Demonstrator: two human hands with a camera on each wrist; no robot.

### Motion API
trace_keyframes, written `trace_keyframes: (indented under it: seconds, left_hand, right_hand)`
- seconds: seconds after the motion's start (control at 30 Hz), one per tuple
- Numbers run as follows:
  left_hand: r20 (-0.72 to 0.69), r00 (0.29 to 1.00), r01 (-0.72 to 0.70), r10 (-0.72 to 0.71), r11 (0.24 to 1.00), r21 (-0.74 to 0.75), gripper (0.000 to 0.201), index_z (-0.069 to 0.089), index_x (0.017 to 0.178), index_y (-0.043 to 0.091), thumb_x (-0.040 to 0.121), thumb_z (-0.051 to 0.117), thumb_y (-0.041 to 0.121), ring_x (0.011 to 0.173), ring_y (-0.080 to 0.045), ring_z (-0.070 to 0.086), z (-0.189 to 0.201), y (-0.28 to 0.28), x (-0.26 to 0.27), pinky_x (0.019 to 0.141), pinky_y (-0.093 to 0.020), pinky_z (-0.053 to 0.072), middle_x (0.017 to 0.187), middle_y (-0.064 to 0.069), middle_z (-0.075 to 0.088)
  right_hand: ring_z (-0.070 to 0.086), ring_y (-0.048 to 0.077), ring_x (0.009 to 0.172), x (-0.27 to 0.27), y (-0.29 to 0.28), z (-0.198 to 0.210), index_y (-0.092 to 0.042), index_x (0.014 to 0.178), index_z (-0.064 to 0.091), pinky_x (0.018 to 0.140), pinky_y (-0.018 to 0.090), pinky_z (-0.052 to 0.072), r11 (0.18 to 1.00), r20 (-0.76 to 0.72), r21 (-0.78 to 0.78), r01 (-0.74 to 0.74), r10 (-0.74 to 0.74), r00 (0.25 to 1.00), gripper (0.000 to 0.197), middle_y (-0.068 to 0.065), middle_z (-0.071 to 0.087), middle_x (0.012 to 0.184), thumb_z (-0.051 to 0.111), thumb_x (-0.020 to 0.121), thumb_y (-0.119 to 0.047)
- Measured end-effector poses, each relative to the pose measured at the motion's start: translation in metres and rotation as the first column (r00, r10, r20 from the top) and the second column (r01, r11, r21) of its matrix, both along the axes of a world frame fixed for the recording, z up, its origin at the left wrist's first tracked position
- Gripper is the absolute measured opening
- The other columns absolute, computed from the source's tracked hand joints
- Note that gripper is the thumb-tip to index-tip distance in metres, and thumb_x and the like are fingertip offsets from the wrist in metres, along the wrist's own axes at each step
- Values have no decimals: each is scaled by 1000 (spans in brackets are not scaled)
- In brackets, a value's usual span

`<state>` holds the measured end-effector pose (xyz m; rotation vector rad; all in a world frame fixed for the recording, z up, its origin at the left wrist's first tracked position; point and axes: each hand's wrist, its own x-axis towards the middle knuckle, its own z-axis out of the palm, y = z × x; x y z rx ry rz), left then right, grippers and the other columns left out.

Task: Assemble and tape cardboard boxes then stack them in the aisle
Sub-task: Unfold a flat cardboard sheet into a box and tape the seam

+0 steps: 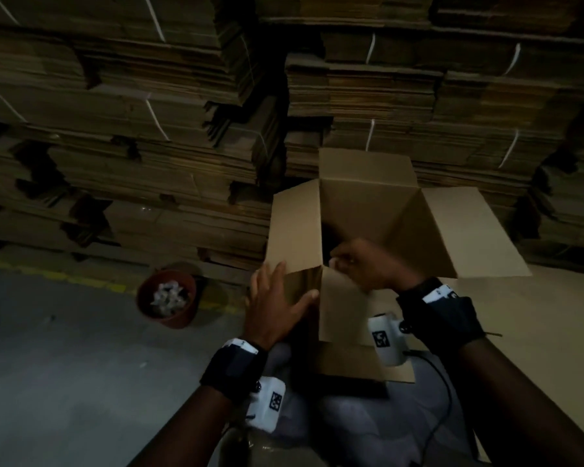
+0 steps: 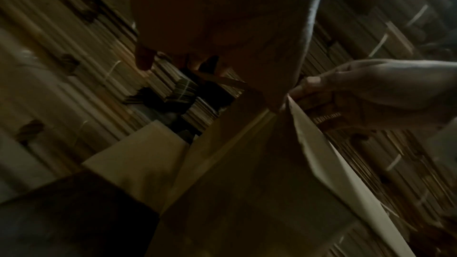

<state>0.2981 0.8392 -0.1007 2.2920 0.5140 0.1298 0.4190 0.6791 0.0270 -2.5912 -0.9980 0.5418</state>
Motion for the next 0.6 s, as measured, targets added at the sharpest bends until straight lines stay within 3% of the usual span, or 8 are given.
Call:
trace_keyframes:
  seconds: [0.07, 0.13, 0.2, 0.3, 0.37, 0.5, 0.53, 0.6]
  left_hand:
    - [6, 992, -127, 128, 989, -81, 115, 17, 159, 17, 73, 46, 88, 151, -32, 13, -7, -1, -14, 119, -52, 25, 166, -12, 15]
    - [-70, 974, -226, 216, 953, -201, 116, 8, 160, 12, 79, 58, 79, 149, -35, 21, -11, -6, -25, 116, -51, 30, 165, -14, 18]
    - [-145, 967, -245, 210, 920, -307, 121, 3, 160, 12, 77, 59, 80, 147, -36, 27, -19, -12, -27, 115, -50, 34, 164, -16, 21]
    - [-122, 980, -192, 156, 899, -394, 128, 19, 156, 19, 61, 48, 99, 139, -30, 43, -15, -20, -16, 109, -49, 43, 160, -8, 32]
    - [-99, 990, -136, 105, 903, -407, 131, 28, 153, 18, 55, 42, 104, 137, -27, 44, -4, -25, -3, 108, -48, 44, 157, -6, 36]
    - [11, 1000, 22, -20, 908, -419, 108, 45, 145, 29, 64, 45, 100, 121, -22, 59, 33, -33, 19, 104, -46, 49, 137, 1, 59]
    - [33, 998, 65, -56, 908, -415, 106, 43, 146, 29, 66, 45, 98, 122, -22, 58, 39, -34, 22, 107, -44, 47, 139, 1, 58]
    - [80, 990, 140, -119, 925, -354, 106, 27, 155, 33, 70, 46, 95, 139, -22, 43, 48, -32, 27, 114, -40, 36, 157, 1, 38]
  right_hand:
    - [66, 16, 83, -3, 10, -10, -11, 100, 73, 76, 38, 54, 1000, -15, -18, -11, 11, 1000, 25, 3, 72, 91, 59, 101, -32]
    - [58, -1, 65, -7, 13, -17, -27, 81, 66, 60, 24, 44, 1000, -33, -2, 1, -1, 999, 21, -13, 63, 73, 62, 100, -35]
    - [56, -6, 63, -8, 11, -19, -32, 77, 62, 58, 20, 40, 999, -46, 34, 1, 0, 999, 23, -16, 60, 71, 62, 100, -33]
    - [60, -6, 68, -2, -1, -11, -18, 94, 72, 64, 24, 47, 993, -68, 116, 6, 1, 998, 16, -9, 68, 81, 62, 101, -29]
    - [60, -5, 69, 2, -11, 2, -11, 99, 74, 65, 22, 46, 983, -94, 183, 4, 13, 995, 17, -1, 72, 86, 63, 101, -24]
    - [53, 6, 60, 3, -34, 43, -5, 89, 71, 57, 21, 41, 957, -106, 288, 23, 8, 994, 22, -1, 61, 66, 61, 101, -20]
    - [49, 4, 56, 1, -41, 53, -2, 88, 70, 53, 18, 38, 952, -111, 306, 34, 0, 994, 24, -4, 56, 62, 60, 101, -18]
    - [45, 5, 52, 0, -56, 69, 0, 90, 70, 51, 17, 36, 937, -126, 347, 41, 3, 992, 24, -2, 51, 58, 58, 102, -17]
